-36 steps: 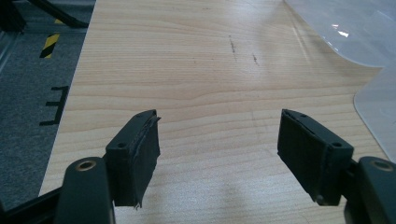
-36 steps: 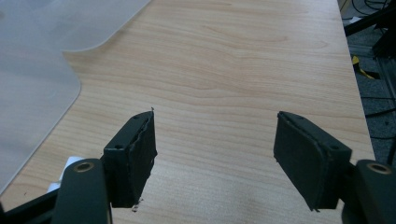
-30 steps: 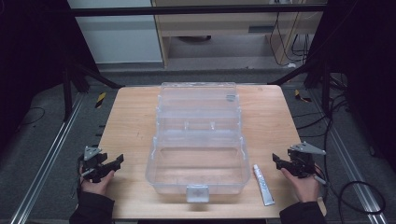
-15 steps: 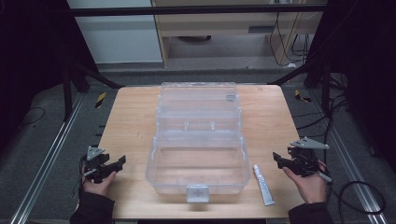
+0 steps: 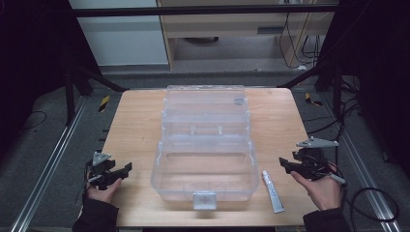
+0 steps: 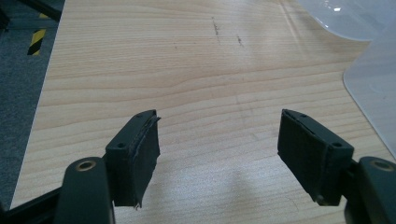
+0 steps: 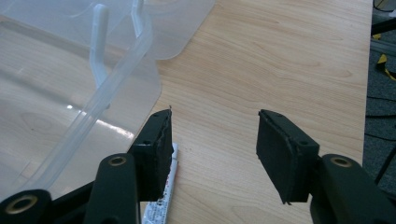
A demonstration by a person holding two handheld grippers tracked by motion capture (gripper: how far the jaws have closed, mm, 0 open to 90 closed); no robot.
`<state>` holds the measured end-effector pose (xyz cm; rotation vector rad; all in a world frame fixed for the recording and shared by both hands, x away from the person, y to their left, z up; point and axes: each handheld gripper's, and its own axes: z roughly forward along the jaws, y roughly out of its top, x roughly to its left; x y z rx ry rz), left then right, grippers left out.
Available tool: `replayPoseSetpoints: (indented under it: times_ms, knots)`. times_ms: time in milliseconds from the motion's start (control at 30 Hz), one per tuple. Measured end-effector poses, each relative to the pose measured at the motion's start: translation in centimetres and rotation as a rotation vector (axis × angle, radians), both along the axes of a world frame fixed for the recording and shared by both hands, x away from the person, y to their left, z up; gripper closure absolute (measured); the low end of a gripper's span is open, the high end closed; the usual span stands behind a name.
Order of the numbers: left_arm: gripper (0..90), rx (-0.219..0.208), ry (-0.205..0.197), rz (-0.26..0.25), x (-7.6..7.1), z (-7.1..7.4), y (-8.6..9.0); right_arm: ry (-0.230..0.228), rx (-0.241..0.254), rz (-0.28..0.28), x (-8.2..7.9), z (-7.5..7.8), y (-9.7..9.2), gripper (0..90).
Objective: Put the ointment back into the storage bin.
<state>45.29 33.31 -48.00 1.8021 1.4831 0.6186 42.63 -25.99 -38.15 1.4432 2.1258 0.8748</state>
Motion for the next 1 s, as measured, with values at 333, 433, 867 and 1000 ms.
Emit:
replayPoseSetpoints:
  times_ms: [333,433,867,1000]
  knots:
    - [28.8,0.004,0.005,-0.003,0.0,0.0,-0.1,0.106,-0.013,0.036,0.8,-0.3,1.6,46.6]
    - [28.8,0.005,0.007,-0.004,0.1,-0.1,-0.1,0.147,-0.02,0.043,1.0,-0.6,1.9,47.3]
    - [28.8,0.008,0.012,-0.009,0.1,-0.1,-0.2,0.276,-0.098,0.077,1.5,-2.0,3.4,50.1]
    - [28.8,0.008,0.014,-0.01,0.1,-0.1,-0.2,0.321,-0.104,0.087,1.6,-2.6,3.7,50.8]
